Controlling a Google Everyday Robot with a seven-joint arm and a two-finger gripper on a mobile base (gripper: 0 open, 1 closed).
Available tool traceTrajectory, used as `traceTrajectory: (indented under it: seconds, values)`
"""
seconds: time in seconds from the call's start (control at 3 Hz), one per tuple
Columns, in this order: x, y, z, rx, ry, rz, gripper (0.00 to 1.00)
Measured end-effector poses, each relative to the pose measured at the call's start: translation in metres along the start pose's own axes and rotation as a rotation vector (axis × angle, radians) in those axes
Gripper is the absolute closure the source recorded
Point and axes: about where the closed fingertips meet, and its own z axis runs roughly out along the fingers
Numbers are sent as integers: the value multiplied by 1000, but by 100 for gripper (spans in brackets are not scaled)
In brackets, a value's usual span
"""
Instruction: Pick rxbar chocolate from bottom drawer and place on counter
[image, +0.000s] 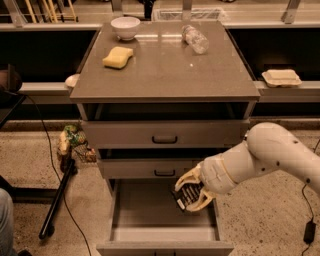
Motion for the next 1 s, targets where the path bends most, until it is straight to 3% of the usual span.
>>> traceTrajectory:
  seconds: [0.67,1.0]
  values:
    - [-18,-99,-48,-3,27,-32,100]
    - [-18,-99,-47,-4,26,-32,100]
